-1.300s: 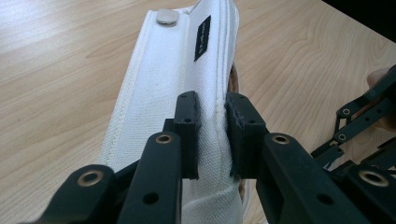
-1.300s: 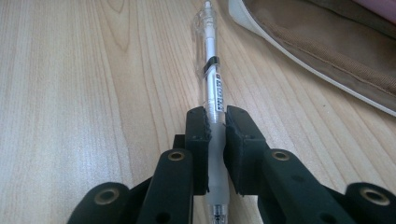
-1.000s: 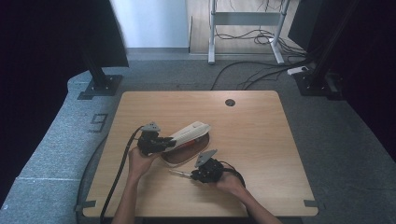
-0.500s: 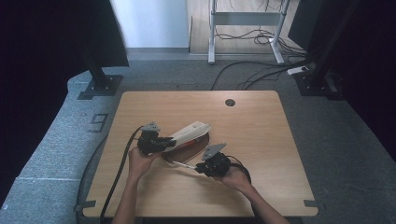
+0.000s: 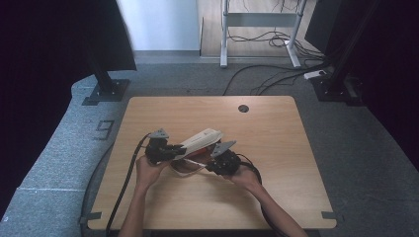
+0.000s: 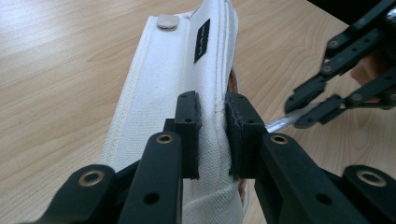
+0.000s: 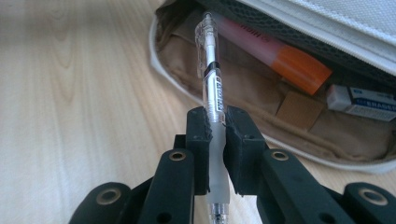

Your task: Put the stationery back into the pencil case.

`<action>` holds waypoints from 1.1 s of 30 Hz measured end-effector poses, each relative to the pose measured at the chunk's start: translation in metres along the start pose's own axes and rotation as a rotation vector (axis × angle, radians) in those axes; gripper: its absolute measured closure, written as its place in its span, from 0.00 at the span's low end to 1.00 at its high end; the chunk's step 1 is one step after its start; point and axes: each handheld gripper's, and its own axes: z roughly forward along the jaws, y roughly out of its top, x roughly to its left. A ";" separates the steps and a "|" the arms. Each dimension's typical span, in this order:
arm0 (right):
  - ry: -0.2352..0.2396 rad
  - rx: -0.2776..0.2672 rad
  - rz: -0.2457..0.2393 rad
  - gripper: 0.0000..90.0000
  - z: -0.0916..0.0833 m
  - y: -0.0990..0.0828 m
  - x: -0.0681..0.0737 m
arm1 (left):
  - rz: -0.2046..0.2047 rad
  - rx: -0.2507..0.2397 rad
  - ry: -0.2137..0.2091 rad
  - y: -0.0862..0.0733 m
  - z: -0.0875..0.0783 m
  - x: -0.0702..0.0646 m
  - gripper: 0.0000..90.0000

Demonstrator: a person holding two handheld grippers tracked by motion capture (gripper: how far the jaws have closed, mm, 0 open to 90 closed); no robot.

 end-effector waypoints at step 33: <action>-0.109 0.009 0.010 0.75 0.040 0.016 -0.029 | -0.005 0.000 -0.020 0.000 -0.001 0.000 0.84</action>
